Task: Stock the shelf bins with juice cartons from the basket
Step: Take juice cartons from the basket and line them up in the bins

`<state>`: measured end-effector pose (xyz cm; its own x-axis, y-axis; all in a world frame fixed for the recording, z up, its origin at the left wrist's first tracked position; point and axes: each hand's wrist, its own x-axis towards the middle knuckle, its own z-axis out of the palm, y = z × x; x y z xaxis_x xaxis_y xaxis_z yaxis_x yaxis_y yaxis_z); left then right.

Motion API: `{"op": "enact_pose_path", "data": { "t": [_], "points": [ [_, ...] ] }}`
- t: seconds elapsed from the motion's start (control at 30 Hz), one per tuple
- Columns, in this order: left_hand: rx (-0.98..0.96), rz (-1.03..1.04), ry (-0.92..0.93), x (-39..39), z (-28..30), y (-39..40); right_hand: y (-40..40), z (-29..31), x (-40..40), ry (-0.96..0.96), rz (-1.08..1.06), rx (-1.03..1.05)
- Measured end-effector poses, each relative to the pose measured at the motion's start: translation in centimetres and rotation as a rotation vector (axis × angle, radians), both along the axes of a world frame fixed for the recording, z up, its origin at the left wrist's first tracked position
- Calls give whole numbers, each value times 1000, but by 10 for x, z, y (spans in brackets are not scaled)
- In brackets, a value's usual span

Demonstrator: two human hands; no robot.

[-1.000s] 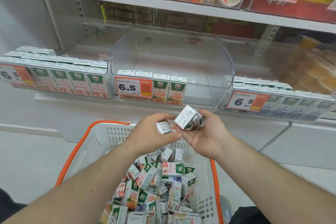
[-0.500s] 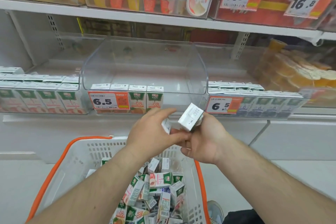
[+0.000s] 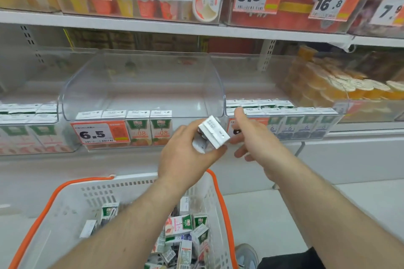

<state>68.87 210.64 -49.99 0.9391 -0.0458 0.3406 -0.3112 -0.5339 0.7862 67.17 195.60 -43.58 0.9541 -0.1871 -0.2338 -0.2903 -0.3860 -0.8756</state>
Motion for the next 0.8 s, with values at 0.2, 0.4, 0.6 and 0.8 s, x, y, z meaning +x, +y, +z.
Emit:
{"op": "enact_pose_path", "data": {
  "t": [0.2,0.4,0.6,0.8],
  "points": [
    [58,132,42,10,4,-38,20,2,-17,-362,-138,-404],
    [135,80,-11,11,11,-69,3,9,-10,-477,-200,-716],
    [138,-37,126,20,27,-93,-74,37,20,-823,-440,-712],
    [206,-107,298,29,15,-110,-173,28,76,-568,-401,-926]
  ]
}}
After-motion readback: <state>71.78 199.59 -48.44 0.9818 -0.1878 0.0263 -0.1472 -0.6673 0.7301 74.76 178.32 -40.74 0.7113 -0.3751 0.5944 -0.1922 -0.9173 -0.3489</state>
